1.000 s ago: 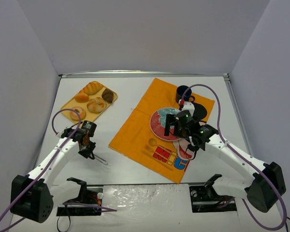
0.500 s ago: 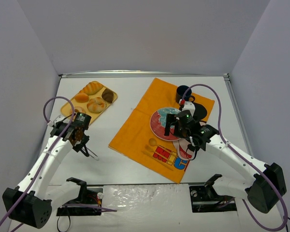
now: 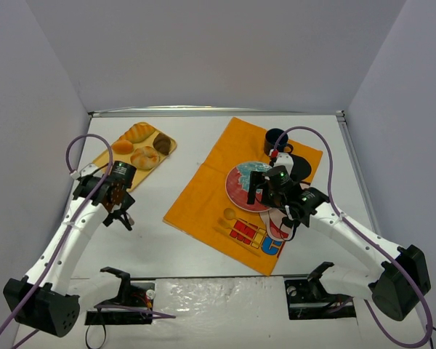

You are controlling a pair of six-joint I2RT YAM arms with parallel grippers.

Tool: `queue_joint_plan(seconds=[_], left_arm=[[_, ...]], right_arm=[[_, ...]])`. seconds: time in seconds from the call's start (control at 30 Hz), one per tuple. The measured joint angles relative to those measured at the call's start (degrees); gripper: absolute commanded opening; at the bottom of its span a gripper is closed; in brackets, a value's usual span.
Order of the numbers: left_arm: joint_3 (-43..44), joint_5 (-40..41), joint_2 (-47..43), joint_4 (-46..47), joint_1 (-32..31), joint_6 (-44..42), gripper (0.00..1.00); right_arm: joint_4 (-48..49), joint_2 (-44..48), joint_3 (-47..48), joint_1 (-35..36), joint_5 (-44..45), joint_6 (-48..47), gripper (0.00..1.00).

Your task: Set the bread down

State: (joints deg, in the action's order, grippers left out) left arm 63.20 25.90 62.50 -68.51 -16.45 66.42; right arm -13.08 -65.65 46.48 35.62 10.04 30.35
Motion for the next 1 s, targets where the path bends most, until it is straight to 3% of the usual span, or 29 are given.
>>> queue_joint_plan(seconds=[0.5, 1.0], left_arm=[[9.9, 1.1, 9.3, 2.1, 0.0, -5.8, 0.53], [24.4, -3.8, 24.0, 8.0, 2.8, -16.1, 0.53]], right_arm=[[-0.1, 0.0, 0.0, 0.0, 0.0, 0.0, 1.0], [-0.5, 0.0, 0.0, 0.0, 1.1, 0.0, 1.0]])
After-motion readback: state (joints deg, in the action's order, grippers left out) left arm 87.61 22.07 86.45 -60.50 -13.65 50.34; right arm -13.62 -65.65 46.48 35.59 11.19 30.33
